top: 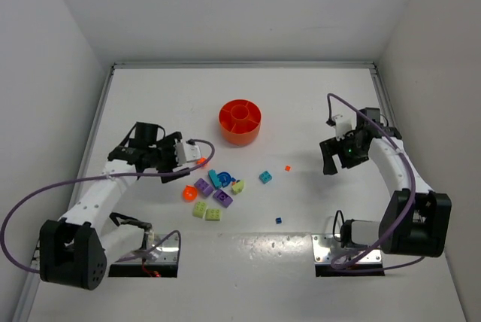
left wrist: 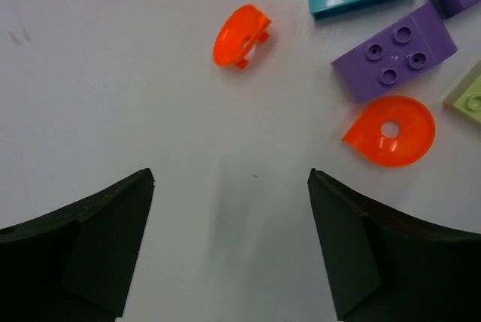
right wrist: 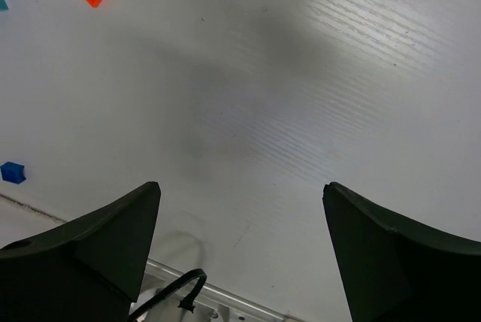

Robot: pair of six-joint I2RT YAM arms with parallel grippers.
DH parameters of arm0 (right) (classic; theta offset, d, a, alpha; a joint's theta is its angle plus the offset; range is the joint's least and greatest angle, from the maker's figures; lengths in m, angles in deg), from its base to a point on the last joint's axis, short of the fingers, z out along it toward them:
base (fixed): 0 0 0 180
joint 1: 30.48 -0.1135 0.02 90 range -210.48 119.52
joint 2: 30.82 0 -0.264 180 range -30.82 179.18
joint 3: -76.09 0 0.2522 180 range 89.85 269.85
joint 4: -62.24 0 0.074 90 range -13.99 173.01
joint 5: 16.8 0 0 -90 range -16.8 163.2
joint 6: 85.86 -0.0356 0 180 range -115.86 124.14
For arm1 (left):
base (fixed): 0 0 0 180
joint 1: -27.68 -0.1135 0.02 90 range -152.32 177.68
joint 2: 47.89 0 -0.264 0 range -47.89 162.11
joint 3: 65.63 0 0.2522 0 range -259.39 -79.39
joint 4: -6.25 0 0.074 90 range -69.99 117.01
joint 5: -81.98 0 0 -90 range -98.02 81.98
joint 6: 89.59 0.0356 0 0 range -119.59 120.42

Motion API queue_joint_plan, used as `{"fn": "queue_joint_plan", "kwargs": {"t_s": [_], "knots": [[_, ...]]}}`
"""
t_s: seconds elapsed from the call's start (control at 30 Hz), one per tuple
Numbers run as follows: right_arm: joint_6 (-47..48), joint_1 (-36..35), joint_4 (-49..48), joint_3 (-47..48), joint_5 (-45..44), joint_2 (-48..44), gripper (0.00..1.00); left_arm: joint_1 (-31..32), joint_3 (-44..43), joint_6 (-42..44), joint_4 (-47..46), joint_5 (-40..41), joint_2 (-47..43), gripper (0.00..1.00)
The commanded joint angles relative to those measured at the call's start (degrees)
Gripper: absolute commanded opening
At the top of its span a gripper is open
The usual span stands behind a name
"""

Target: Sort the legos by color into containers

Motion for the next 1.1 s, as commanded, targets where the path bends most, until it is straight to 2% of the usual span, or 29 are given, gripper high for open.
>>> {"fn": "queue_joint_plan", "kwargs": {"t_s": [0.0,0.1,0.27,0.47,0.7,1.07], "knots": [[-1.65,-0.31,-0.21,3.29,1.72,1.67,0.89,2.30,0.17,10.99,-5.12,-2.18,3.57,0.85],[-2.17,-0.31,0.32,3.82,2.25,2.90,0.88,2.84,-1.24,14.05,-4.42,-3.66,8.13,0.75],[-2.18,-0.31,0.84,4.87,2.25,4.13,0.86,3.98,-1.24,18.80,-4.42,-6.23,10.87,0.75],[-2.18,-0.31,1.37,4.88,2.25,5.89,0.86,5.04,-2.90,21.97,-4.95,-8.60,15.18,0.64],[-2.18,-0.31,1.90,5.40,2.25,7.65,0.84,8.20,-3.96,20.66,-7.66,-9.13,18.52,0.64],[-2.18,-0.31,1.90,5.40,1.72,8.70,0.83,11.36,-4.49,17.94,-10.12,-7.90,22.30,0.48]]}}
